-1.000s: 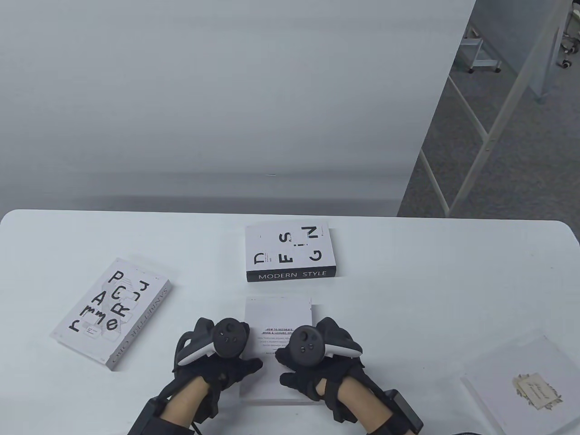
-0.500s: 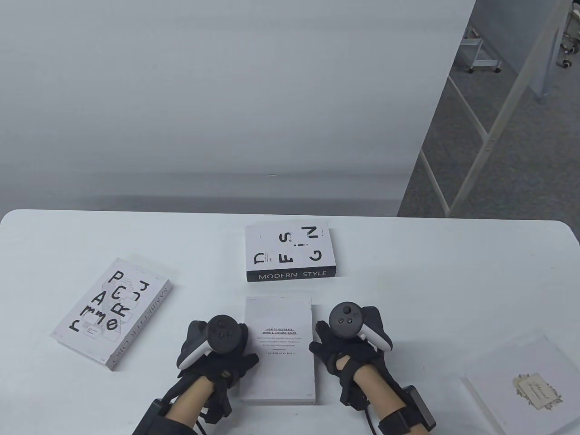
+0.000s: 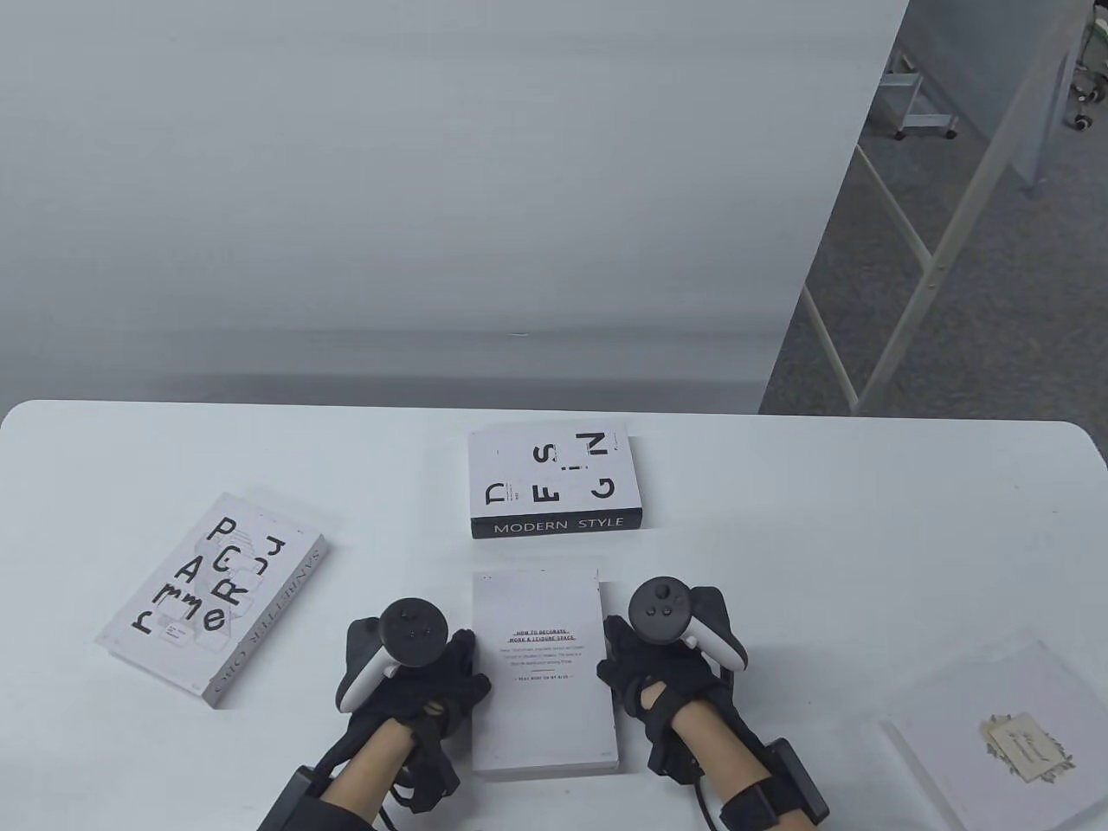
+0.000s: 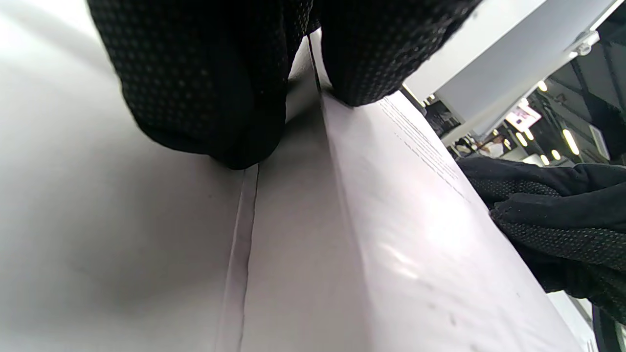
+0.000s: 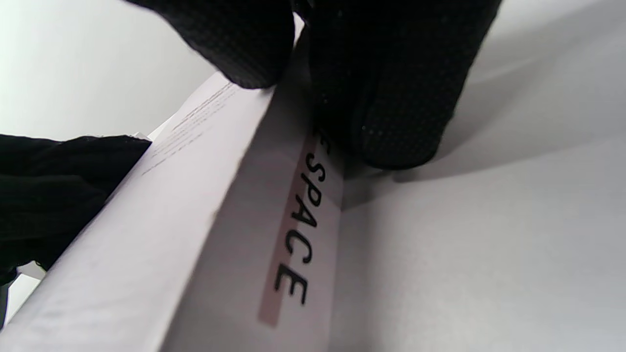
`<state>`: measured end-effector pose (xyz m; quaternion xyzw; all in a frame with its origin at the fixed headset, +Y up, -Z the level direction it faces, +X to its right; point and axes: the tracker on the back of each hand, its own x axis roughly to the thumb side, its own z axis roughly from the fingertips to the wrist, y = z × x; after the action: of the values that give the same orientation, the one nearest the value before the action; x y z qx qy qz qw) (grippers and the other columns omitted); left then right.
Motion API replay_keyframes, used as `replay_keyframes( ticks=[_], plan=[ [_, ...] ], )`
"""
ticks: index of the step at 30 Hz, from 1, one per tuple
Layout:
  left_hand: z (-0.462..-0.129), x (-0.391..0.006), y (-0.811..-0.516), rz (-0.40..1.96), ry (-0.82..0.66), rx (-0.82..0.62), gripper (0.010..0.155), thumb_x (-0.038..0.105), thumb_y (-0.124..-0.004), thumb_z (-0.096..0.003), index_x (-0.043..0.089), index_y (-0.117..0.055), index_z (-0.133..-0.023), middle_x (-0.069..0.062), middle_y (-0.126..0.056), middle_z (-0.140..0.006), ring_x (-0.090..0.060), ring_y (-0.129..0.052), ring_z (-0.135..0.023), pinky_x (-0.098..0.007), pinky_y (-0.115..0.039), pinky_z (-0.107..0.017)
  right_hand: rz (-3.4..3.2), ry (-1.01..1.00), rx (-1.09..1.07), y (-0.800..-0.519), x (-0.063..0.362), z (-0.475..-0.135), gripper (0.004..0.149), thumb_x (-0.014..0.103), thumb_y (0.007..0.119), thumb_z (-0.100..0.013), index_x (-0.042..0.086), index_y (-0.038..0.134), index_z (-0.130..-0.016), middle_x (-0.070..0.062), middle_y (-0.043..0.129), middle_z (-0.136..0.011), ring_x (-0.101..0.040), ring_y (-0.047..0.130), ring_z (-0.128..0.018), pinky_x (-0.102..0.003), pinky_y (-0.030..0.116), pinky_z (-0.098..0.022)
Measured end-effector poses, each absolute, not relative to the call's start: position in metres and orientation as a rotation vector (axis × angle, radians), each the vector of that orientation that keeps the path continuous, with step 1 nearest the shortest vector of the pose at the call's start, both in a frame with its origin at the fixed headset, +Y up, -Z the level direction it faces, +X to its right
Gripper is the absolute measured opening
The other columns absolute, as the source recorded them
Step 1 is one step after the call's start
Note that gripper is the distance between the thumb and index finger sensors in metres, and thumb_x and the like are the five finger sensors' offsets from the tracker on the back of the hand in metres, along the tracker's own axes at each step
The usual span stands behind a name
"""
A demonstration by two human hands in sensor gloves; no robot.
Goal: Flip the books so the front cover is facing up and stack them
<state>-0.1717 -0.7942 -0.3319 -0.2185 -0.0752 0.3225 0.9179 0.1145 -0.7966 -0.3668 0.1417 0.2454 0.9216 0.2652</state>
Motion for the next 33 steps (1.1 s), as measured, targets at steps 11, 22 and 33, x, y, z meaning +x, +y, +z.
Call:
replay_keyframes(
  ticks=[11, 22, 33],
  plan=[
    [-0.333, -0.176, -0.798, 0.719, -0.156, -0.48, 0.066, 0.023, -0.076, -0.0467, -0.009, -0.048, -0.098, -0.031, -0.075, -0.088, -0.033, -0.102, -0.061, -0.032, -0.094, -0.037, 2.583, 0.302, 0.501, -0.765, 0.105, -0.356, 0.057, 0.023, 0.076, -0.044, 0.001, 0.058, -0.093, -0.031, 0.083, -0.077, -0.029, 0.104, -0.051, -0.032, 0.097, -0.031],
    [-0.336, -0.192, -0.802, 0.774, -0.089, -0.505, 0.063, 0.021, -0.075, -0.0465, -0.006, -0.051, -0.098, -0.026, -0.078, -0.087, -0.029, -0.104, -0.059, -0.029, -0.095, -0.034, 2.736, -0.051, 0.837, -0.729, 0.075, -0.33, 0.054, 0.017, 0.078, -0.04, 0.017, 0.065, -0.093, -0.028, 0.08, -0.082, -0.034, 0.099, -0.06, -0.04, 0.093, -0.038],
    [-0.336, -0.199, -0.804, 0.761, -0.045, -0.498, 0.061, 0.023, -0.076, -0.0462, 0.0, -0.055, -0.098, -0.021, -0.082, -0.087, -0.026, -0.105, -0.057, -0.029, -0.095, -0.033, 2.709, -0.012, 1.08, -0.736, 0.066, -0.32, 0.072, 0.013, 0.079, -0.04, 0.026, 0.042, -0.1, -0.031, 0.048, -0.099, -0.047, 0.072, -0.083, -0.055, 0.074, -0.056]
  ],
)
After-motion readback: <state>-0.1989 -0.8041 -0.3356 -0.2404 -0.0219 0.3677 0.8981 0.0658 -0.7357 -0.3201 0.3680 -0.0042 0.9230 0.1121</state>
